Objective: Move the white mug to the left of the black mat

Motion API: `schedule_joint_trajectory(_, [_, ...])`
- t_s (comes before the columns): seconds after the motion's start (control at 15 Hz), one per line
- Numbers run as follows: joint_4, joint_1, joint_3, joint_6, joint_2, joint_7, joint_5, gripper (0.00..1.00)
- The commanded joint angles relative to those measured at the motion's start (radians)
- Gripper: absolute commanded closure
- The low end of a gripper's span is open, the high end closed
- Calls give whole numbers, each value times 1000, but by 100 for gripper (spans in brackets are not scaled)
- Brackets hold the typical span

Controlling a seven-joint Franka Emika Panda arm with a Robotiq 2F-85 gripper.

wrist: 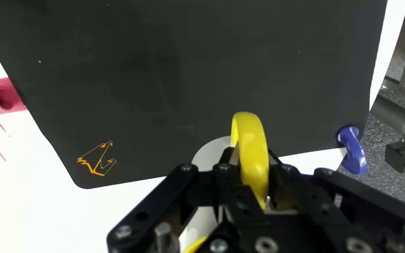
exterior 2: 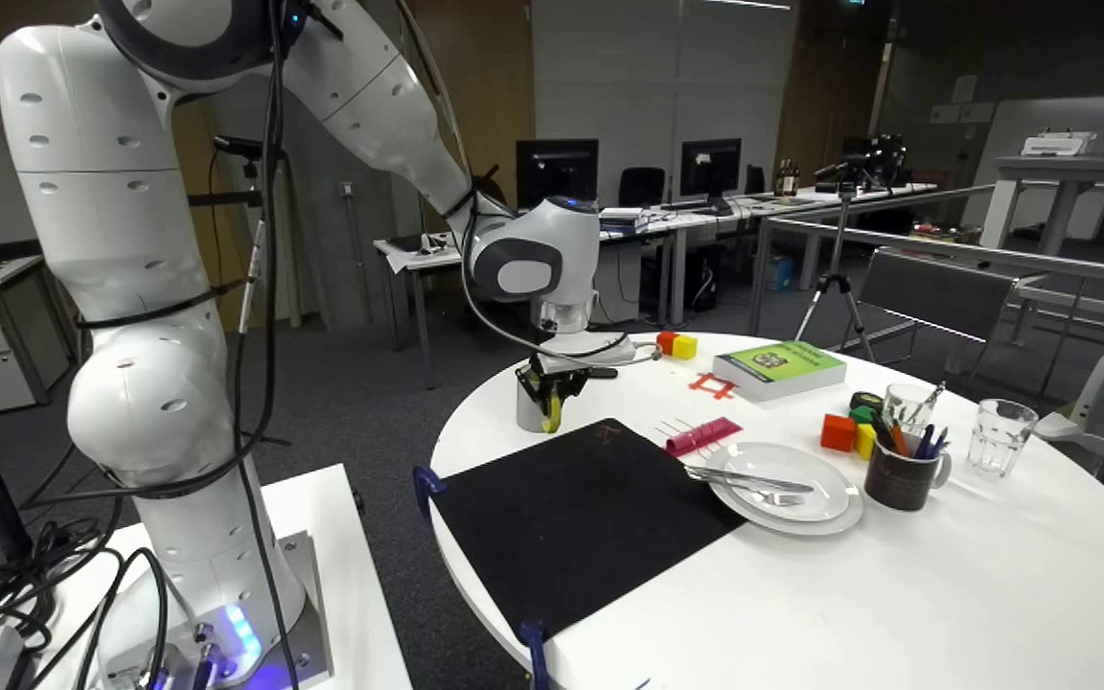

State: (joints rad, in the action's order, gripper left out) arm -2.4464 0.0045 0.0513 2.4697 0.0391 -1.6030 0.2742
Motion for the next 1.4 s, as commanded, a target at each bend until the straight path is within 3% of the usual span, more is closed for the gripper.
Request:
schedule_joint_trajectory(0.0, [27,42,27,42,-4,163,-35,98])
schedule_joint_trajectory(0.33, [31,91,69,163,31,406,-99,98])
schedule_joint_trajectory(0.73, [95,104,113,134,92,563,-68,98])
schedule_joint_trajectory(0.87, [115,103,110,133,112,628,-119,98])
schedule_joint_trajectory(0.93, [78,91,124,135,98,575,-90,91])
schedule_joint_trajectory(1.33, [102,87,127,135,126,603,-105,91])
